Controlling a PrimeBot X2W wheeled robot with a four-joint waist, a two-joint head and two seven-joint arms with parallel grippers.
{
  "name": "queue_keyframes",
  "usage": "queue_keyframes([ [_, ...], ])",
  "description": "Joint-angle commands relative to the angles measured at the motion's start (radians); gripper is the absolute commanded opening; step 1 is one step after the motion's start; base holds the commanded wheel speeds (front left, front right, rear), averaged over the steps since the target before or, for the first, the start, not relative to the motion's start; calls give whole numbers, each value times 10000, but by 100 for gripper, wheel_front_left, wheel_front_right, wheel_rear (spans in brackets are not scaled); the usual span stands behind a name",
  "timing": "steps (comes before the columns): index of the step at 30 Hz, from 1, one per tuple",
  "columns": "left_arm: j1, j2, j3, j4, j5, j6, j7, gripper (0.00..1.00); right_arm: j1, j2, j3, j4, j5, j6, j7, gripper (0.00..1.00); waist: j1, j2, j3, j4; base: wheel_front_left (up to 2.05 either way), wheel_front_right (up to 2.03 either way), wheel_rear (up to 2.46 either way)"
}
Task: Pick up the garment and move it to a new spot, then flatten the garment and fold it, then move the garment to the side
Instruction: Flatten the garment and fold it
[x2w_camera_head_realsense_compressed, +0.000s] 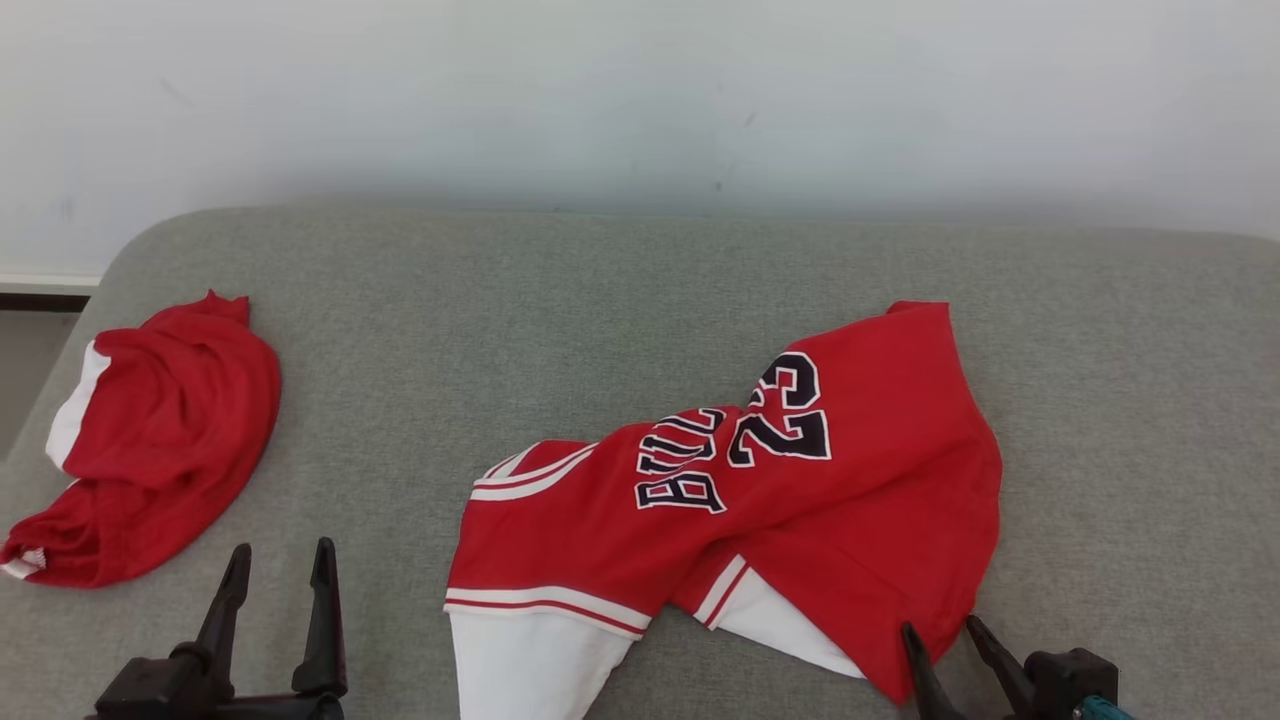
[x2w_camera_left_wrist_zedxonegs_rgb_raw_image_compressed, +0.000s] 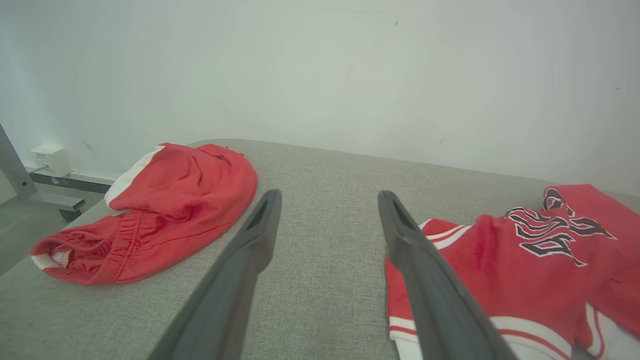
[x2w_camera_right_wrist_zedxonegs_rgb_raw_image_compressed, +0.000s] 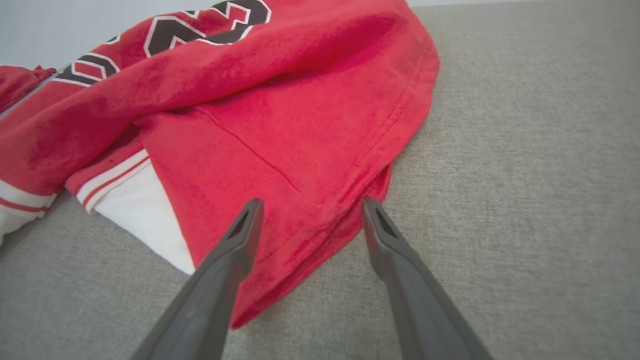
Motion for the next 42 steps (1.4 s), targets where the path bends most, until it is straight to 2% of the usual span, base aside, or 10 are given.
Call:
queue_keyframes([
  [1,-146,-33,34,37,57,-39,-6,100,-118,-76,26,95,102,11,-10,100,0,-1,36,118,0,0,0],
  [11,-94,-184,234,88,203,-171,-7,100,-523,-15,215,440,316,11,-8,100,0,-1,49,340,0,0,0],
  [12,-79,-207,242,106,215,-191,-7,100,-510,1,269,477,387,9,-8,49,0,-1,48,349,0,0,0],
  [13,-73,-215,226,123,226,-200,-7,100,-536,-7,288,520,385,9,-8,27,0,-1,50,349,0,0,0],
  [14,-68,-225,204,127,238,-206,-7,100,-573,-15,296,584,389,11,-8,0,0,-1,52,349,0,0,0],
  [19,-27,-261,259,143,223,-222,-7,100,-671,-114,9,220,319,11,-10,0,0,-1,55,268,0,0,0],
  [24,95,-279,340,247,133,-203,-7,100,-383,-517,-546,-651,-62,11,-10,0,0,-1,18,-20,0,0,0],
  [29,128,-295,284,356,27,-205,-7,100,233,-1174,-836,-1896,-320,9,-8,0,0,-1,-24,-289,0,0,0],
  [34,171,-310,170,430,-67,-211,-7,100,1425,-2084,-812,-3076,2,9,-8,0,0,-1,-33,-444,0,0,0],
  [42,254,-314,179,471,-188,-214,-7,100,2760,-2818,-967,-3386,680,11,-10,0,0,-1,47,-646,0,0,0],
])
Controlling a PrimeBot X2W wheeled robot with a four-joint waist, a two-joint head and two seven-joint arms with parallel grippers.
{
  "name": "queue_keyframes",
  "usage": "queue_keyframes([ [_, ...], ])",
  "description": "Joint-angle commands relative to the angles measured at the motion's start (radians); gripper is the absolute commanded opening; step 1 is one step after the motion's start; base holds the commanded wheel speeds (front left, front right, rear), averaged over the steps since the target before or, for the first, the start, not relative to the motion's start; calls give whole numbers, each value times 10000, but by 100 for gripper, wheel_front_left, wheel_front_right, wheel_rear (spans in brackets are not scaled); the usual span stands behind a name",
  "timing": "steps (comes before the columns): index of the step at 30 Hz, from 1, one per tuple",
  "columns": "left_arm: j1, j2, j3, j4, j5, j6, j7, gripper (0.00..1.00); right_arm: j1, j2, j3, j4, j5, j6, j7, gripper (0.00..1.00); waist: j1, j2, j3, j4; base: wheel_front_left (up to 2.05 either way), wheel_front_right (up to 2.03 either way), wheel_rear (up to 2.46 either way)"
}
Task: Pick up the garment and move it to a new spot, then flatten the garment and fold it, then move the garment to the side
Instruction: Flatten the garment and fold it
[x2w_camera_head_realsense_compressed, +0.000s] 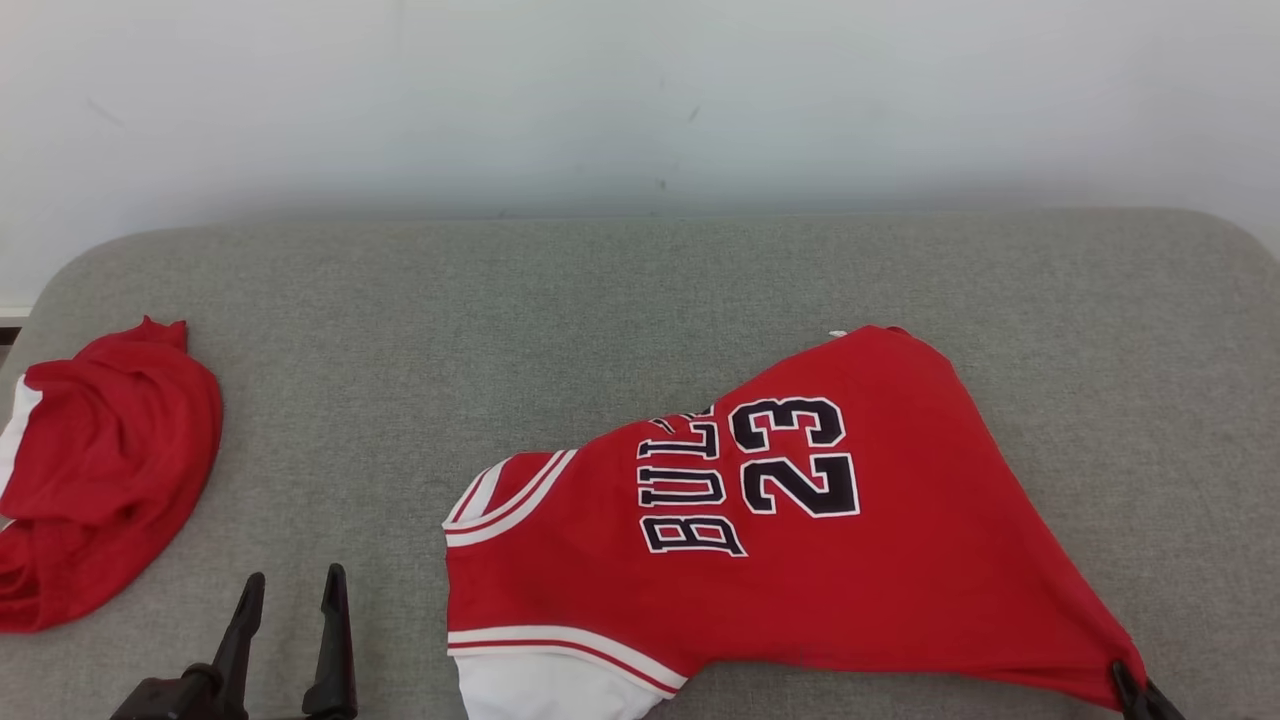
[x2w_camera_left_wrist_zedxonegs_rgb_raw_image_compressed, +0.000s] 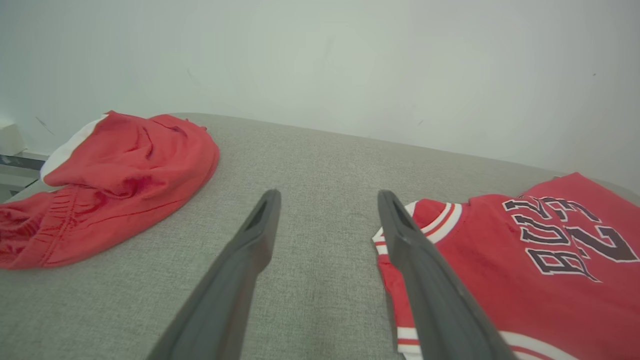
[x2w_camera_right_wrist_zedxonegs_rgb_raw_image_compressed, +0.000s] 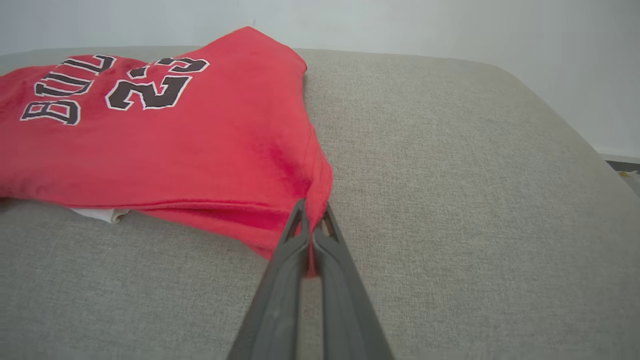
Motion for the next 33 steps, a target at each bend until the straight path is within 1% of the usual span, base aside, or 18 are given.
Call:
queue_keyframes([
  [1,122,0,15,9,-104,18,-7,100,33,-84,21,-4,96,7,-10,0,0,-1,16,-33,0,0,0],
  [3,107,-1,15,24,-125,19,-7,100,168,-152,150,271,457,9,0,0,0,-1,15,-65,0,0,0],
  [4,95,-2,12,41,-126,18,-7,100,173,-166,348,391,609,9,33,20,0,-1,8,-73,0,0,0],
  [5,77,0,18,55,-127,19,-7,100,79,-218,441,470,699,7,26,51,0,-1,-2,-84,0,0,0],
  [6,61,1,16,67,-132,19,-7,100,-25,-231,460,563,777,9,16,100,0,-1,-14,-94,0,0,0],
  [8,49,-3,30,71,-140,19,-7,100,-221,-105,387,695,752,9,-4,100,0,-1,-40,-127,0,0,0],
  [10,72,0,66,62,-144,18,-7,100,-415,37,131,608,490,7,-14,100,0,-1,-74,-161,0,0,0],
  [15,104,0,132,25,-26,18,-8,100,-600,627,-627,-238,-347,7,-10,100,0,-1,-199,-177,0,0,0],
  [18,110,-2,177,-13,80,18,-8,100,-654,1031,-853,-778,-745,7,-10,100,0,-1,-313,-129,0,0,0],
  [24,242,30,247,-197,444,17,-8,100,-719,1655,-802,-1612,-1464,7,-10,100,0,-1,-546,-26,0,0,0],
  [29,393,82,307,-331,654,17,-8,100,-634,2043,-629,-1986,-1942,9,-11,100,0,-1,-665,50,0,0,0],
  [33,497,116,424,-385,754,22,-8,100,-473,2343,-731,-2059,-2229,9,-10,100,0,-1,-768,87,0,0,0],
])
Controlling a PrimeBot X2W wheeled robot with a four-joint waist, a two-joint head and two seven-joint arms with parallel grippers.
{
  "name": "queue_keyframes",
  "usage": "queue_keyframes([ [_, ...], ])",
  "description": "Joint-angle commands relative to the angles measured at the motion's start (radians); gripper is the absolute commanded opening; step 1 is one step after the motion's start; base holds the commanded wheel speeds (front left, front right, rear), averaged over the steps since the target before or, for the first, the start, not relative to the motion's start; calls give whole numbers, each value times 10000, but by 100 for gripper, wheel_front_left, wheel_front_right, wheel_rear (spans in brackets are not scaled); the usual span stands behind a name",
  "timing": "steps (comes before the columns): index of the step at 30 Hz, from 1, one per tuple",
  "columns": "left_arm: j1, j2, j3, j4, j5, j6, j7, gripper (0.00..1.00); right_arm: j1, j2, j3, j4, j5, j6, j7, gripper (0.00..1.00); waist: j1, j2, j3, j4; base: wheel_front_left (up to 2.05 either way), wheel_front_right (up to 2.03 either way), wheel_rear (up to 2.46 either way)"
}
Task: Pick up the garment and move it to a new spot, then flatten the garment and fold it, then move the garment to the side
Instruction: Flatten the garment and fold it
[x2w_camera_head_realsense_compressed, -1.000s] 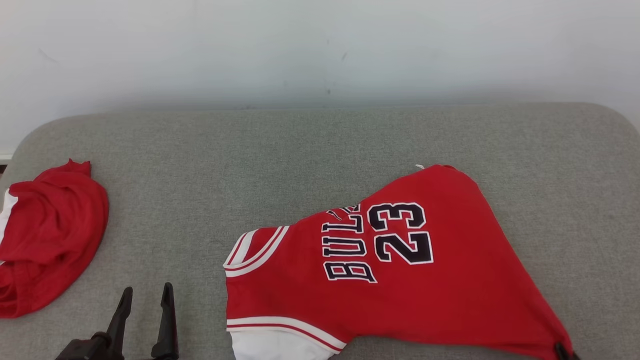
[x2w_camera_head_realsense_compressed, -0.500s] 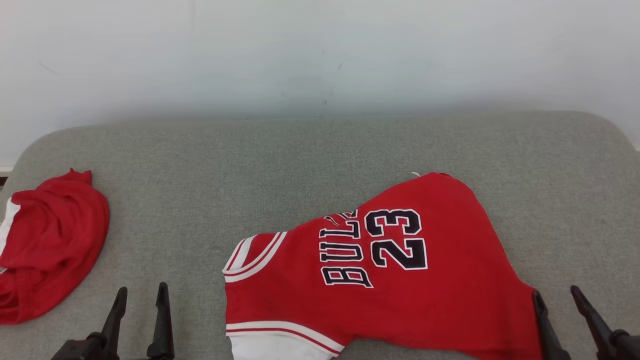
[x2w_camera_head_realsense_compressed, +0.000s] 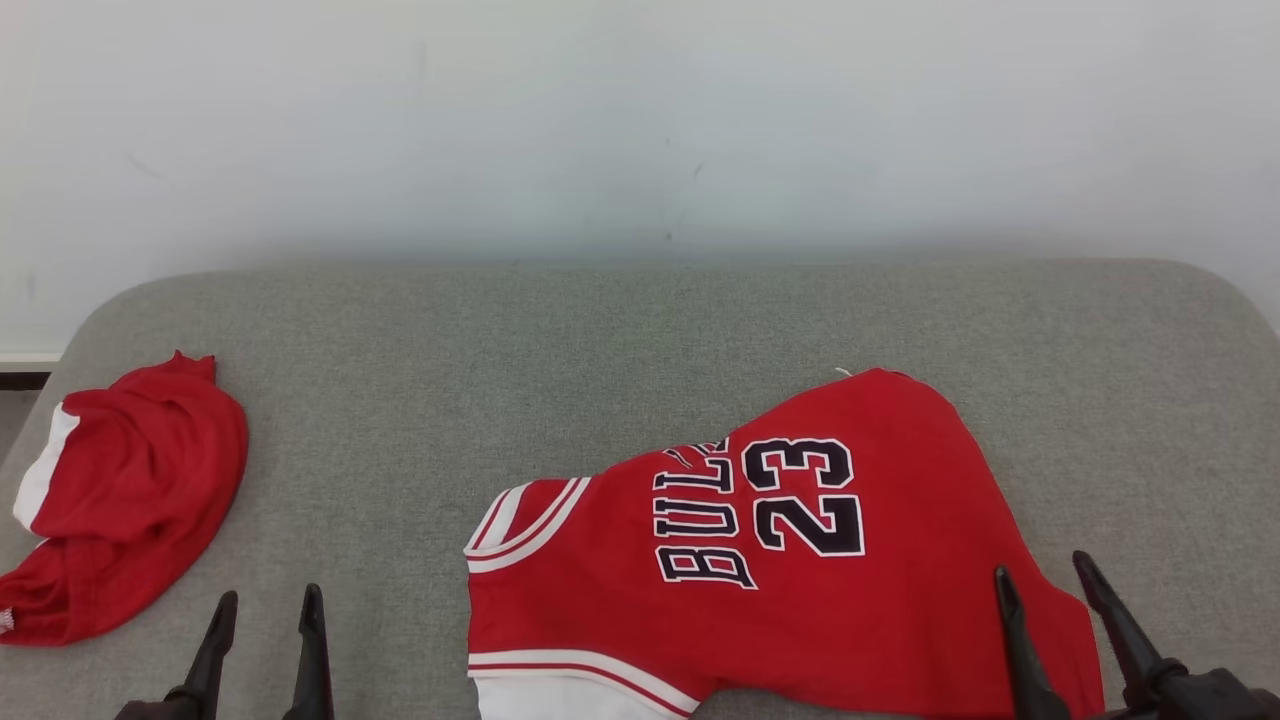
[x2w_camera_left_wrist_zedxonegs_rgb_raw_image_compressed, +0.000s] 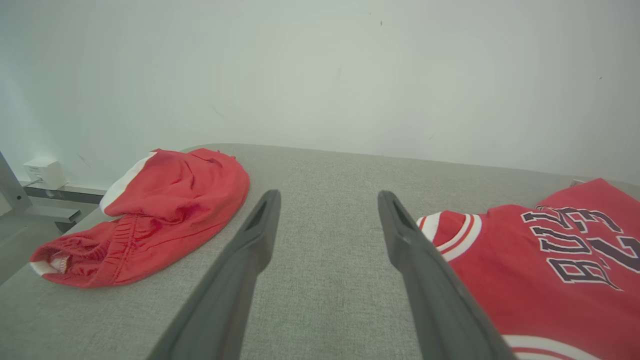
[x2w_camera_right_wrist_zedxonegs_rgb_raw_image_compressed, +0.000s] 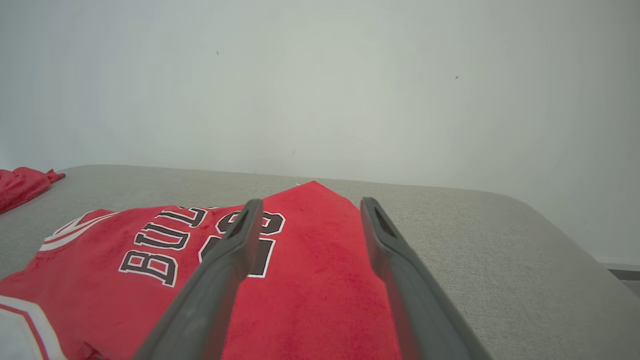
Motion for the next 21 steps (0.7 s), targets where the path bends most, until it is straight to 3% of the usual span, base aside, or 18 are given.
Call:
queue_keyframes([
  [1,183,55,0,-140,90,22,-9,100,142,164,15,-34,-57,7,-10,100,1,0,-76,22,0,0,0],
  [9,683,463,-104,-437,266,19,-8,100,306,207,32,-143,-198,7,-10,100,1,0,-149,27,0,0,0],
  [21,746,400,-115,-498,335,18,-8,100,364,165,69,-64,-172,7,-10,100,1,0,-101,56,0,0,0],
])
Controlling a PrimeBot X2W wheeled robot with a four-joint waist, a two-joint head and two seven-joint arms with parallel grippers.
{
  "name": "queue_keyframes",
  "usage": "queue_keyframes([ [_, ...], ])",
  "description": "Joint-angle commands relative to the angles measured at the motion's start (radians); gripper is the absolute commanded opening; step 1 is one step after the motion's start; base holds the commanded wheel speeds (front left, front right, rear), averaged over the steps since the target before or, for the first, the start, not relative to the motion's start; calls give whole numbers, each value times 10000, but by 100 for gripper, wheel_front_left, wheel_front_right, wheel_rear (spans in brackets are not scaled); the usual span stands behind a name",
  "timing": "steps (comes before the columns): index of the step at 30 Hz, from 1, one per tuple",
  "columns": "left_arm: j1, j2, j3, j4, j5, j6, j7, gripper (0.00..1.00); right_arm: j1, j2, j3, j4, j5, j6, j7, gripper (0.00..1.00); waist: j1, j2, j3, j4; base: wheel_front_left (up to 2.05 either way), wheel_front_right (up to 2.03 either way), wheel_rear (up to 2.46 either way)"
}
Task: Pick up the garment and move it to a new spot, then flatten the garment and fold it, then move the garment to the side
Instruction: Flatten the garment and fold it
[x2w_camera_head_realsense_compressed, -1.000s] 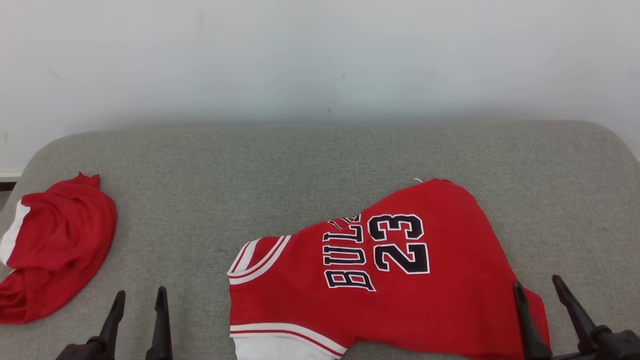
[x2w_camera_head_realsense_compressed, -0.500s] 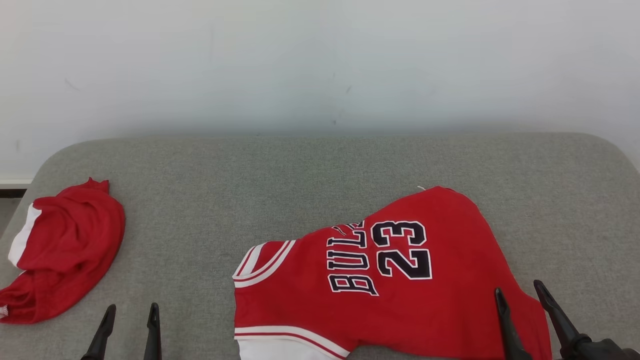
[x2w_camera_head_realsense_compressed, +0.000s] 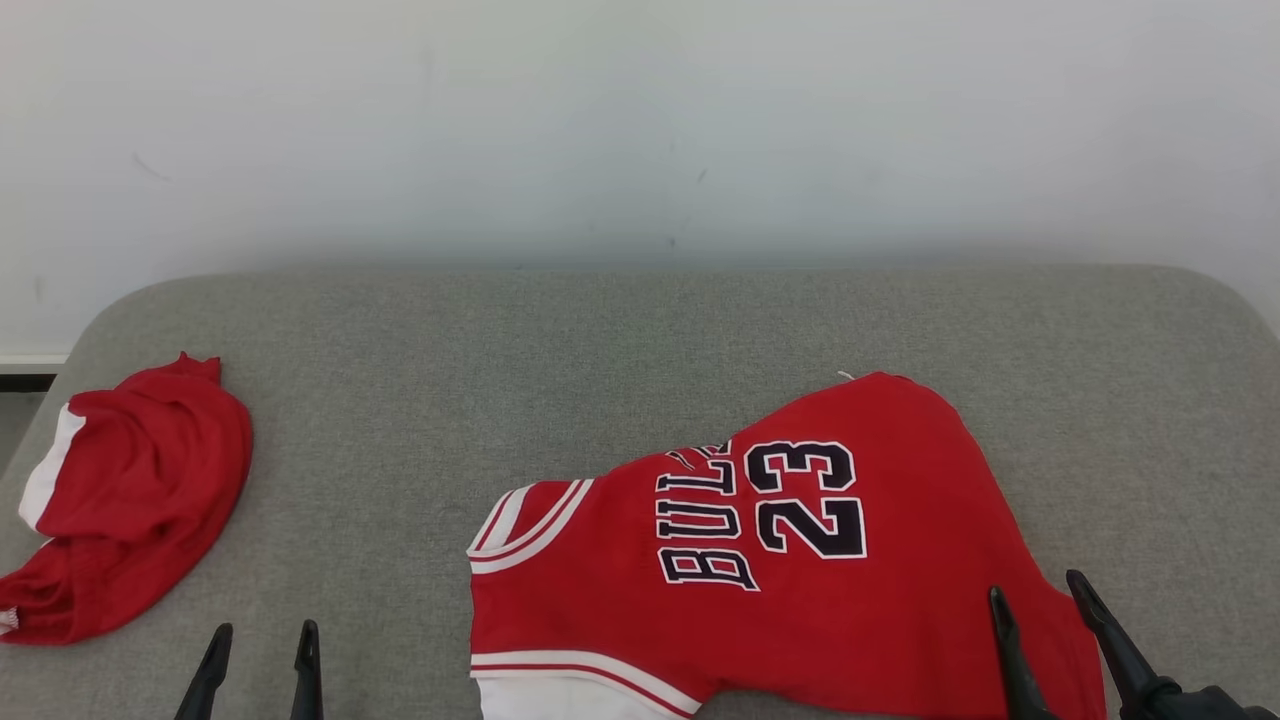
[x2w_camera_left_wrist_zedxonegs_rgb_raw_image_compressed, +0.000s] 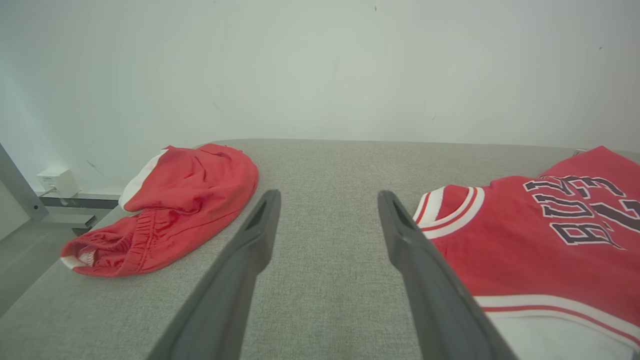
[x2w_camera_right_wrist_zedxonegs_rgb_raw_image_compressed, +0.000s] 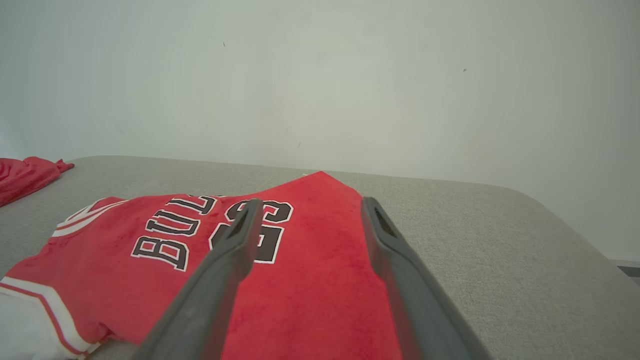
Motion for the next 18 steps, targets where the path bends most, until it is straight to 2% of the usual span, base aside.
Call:
queue_keyframes([
  [1,14,-17,0,-28,66,18,-8,100,25,-15,15,21,-24,9,-10,100,1,0,9,-8,0,0,0],
  [7,2,-79,-204,185,-200,18,-7,100,100,-83,22,285,-17,9,-9,100,1,0,65,-60,0,0,0],
  [15,311,202,-2422,1743,-1111,17,-7,100,236,-526,-344,1966,361,9,-9,100,1,0,361,-26,0,0,0],
  [18,239,188,-2976,2343,-1450,19,-7,100,133,-575,-548,2386,532,9,-11,100,1,0,551,-4,0,0,0],
])
